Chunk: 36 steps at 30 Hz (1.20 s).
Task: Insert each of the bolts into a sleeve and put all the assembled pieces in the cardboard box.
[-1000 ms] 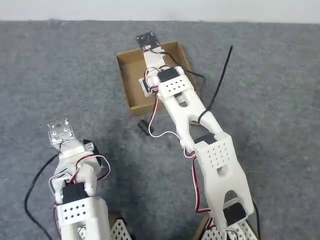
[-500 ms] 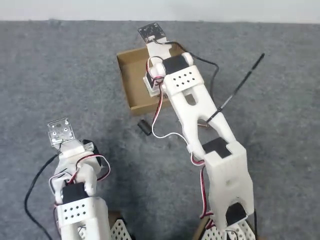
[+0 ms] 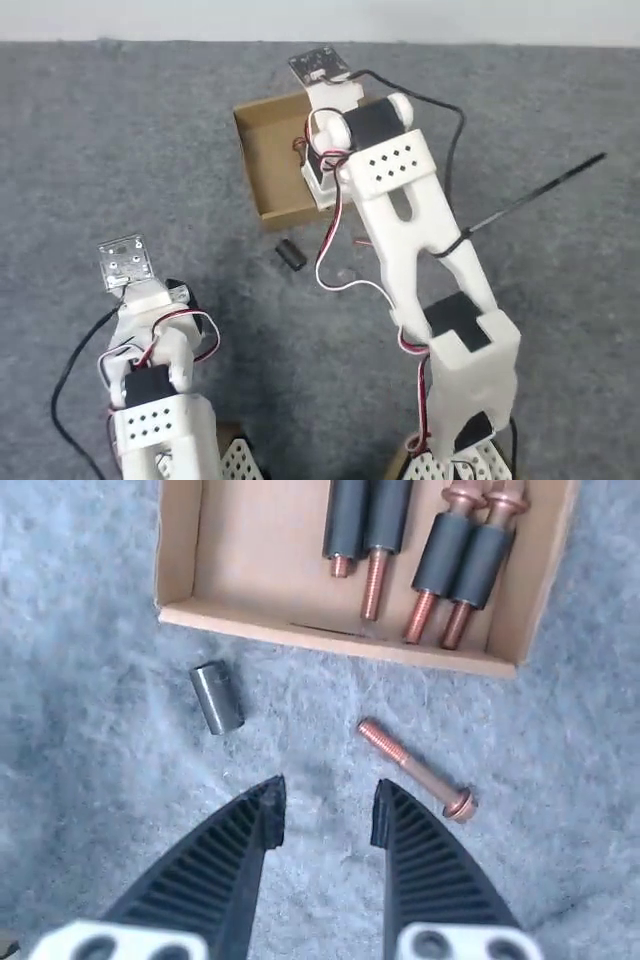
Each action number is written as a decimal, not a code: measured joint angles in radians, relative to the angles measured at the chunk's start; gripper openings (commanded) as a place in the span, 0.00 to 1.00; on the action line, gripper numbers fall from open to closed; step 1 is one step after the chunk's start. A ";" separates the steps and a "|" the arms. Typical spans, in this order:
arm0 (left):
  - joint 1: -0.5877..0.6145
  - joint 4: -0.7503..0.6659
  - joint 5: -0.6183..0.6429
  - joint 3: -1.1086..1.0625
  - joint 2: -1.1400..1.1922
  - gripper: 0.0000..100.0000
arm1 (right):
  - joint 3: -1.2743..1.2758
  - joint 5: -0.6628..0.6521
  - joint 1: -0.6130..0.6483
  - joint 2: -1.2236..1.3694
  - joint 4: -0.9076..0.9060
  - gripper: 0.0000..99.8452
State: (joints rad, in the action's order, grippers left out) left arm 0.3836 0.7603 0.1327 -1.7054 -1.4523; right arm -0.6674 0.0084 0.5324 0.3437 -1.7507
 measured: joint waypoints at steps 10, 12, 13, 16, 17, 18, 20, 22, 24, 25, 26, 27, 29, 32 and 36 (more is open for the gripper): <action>0.000 0.000 0.000 0.000 0.000 0.04 | 0.347 0.000 0.008 -0.256 0.000 0.12; 0.000 0.000 0.000 0.000 0.000 0.04 | 0.422 0.000 0.025 -0.299 0.002 0.12; 0.000 0.000 0.000 0.000 0.000 0.04 | 0.462 0.000 0.037 -0.318 0.009 0.12; 0.000 0.000 0.000 0.000 0.000 0.04 | 0.585 0.000 0.064 -0.358 0.080 0.12; 0.000 0.000 0.000 0.000 0.000 0.04 | 0.628 -0.003 0.069 -0.367 0.114 0.12; 0.000 0.000 0.000 0.000 0.000 0.04 | 0.674 -0.014 0.077 -0.376 0.153 0.12; 0.000 0.000 0.000 0.000 0.000 0.04 | 0.761 -0.058 0.101 -0.390 0.232 0.13; 0.000 0.000 0.000 0.000 0.000 0.04 | 0.842 -0.104 0.123 -0.407 0.305 0.13; 0.000 0.000 0.000 0.000 0.000 0.04 | 0.902 -0.135 0.127 -0.422 0.388 0.13; 0.000 0.000 0.000 0.000 0.000 0.04 | 0.931 -0.144 0.127 -0.430 0.427 0.13; 0.000 0.000 -0.003 0.000 0.000 0.04 | 0.954 -0.150 0.127 -0.434 0.463 0.13; 0.000 0.000 -0.003 0.000 0.000 0.04 | 0.976 -0.153 0.127 -0.434 0.496 0.13; 0.000 0.000 -0.006 0.000 0.000 0.04 | 1.014 -0.155 0.132 -0.434 0.551 0.13; 0.000 0.000 -0.006 0.000 0.000 0.04 | 1.033 -0.163 0.186 -0.434 0.608 0.13; 0.000 0.000 -0.006 0.000 0.000 0.04 | 1.031 -0.163 0.249 -0.416 0.655 0.13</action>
State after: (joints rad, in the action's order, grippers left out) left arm 0.3836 0.7603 0.1266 -1.7054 -1.4523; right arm 0.3636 -0.1542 0.7810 -0.0721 -1.0955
